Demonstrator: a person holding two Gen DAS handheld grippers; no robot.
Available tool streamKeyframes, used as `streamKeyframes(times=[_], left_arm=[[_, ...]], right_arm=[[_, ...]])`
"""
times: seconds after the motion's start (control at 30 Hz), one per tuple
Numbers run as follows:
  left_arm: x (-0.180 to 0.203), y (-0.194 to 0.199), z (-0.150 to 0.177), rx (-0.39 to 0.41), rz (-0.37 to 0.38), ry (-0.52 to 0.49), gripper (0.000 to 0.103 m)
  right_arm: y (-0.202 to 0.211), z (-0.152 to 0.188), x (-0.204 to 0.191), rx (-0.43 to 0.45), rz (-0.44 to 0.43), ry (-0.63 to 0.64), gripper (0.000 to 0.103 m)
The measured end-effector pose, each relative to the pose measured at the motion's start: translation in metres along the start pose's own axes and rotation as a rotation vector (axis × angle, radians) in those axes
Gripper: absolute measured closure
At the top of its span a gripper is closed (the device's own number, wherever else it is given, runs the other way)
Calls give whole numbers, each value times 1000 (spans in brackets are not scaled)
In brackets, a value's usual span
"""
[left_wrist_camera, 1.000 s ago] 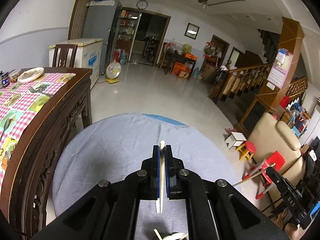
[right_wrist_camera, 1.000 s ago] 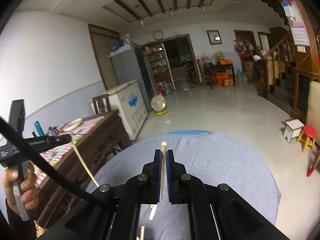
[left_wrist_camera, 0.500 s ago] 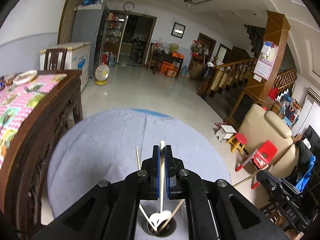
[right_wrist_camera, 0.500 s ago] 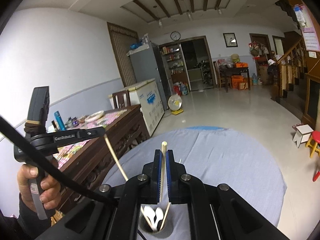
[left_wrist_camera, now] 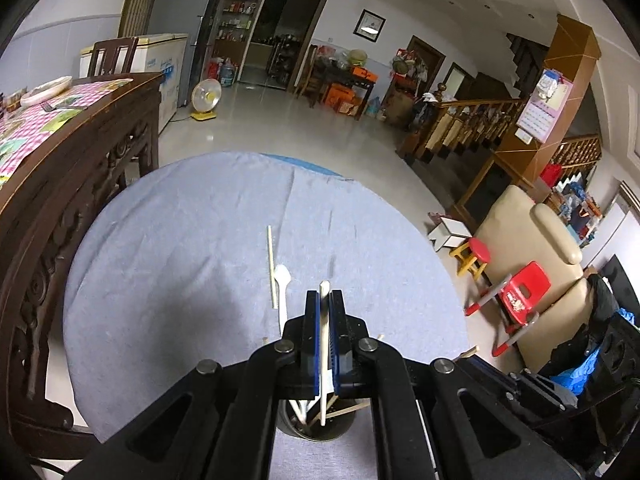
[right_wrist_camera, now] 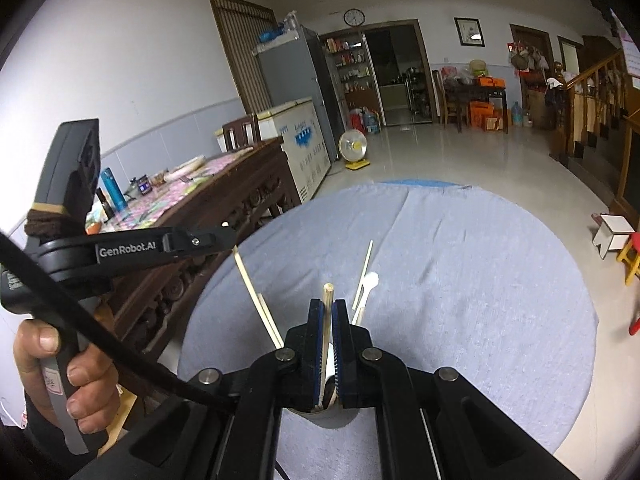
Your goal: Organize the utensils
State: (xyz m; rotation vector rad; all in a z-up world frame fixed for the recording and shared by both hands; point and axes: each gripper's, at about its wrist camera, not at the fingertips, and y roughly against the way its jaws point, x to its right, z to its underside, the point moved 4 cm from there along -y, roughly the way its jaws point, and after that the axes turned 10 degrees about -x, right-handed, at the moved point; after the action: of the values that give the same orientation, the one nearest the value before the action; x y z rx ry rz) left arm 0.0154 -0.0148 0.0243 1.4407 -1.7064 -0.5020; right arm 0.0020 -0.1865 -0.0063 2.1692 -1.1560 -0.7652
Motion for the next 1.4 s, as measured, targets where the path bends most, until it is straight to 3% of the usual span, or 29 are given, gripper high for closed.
streamKeyframes(times=[0.63,1.4], left_arm=[[-3,-29,25,-65,-25,12,99],[-8,-36,29,-74,-27,20,99]], right_arm=[[-20,15,4,-60,-8,-19,98],[-29,21,9,-74,-19,-40,98]])
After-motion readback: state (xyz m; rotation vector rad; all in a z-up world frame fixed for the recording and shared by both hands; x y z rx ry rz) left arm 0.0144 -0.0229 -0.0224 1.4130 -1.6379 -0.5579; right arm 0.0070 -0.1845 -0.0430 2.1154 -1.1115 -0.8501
